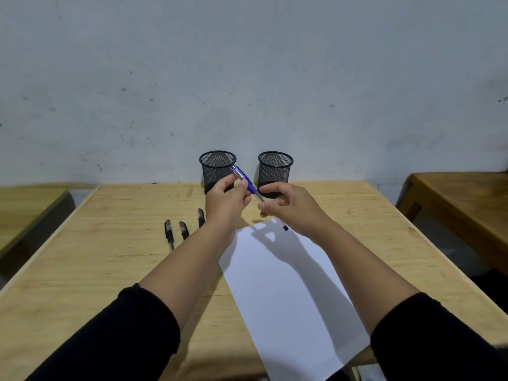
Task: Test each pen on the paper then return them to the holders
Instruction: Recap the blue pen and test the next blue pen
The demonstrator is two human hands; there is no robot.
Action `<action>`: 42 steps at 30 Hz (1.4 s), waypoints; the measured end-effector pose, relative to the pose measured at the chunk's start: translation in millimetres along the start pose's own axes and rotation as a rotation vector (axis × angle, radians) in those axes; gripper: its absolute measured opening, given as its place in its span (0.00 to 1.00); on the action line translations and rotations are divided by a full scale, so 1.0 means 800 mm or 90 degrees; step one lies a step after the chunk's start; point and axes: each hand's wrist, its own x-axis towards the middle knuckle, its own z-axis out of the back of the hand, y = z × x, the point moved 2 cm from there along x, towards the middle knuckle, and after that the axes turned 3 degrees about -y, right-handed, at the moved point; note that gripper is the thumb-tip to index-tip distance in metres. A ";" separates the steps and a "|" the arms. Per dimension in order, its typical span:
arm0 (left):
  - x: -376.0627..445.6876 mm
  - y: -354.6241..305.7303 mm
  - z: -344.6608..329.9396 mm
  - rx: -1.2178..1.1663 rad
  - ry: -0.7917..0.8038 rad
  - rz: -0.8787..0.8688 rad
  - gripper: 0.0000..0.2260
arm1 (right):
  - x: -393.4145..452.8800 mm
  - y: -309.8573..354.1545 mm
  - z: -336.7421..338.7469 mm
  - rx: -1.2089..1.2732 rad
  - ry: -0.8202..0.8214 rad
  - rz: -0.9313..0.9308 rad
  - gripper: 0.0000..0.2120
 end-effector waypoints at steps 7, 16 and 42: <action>0.001 -0.007 0.028 -0.004 0.051 0.018 0.06 | -0.004 0.013 0.017 0.039 -0.020 0.001 0.05; -0.012 0.014 0.023 0.028 0.135 0.048 0.05 | -0.004 0.005 -0.002 0.339 -0.039 -0.083 0.01; 0.057 0.016 0.038 0.549 0.077 -0.176 0.04 | 0.000 -0.043 0.060 0.370 -0.238 -0.023 0.09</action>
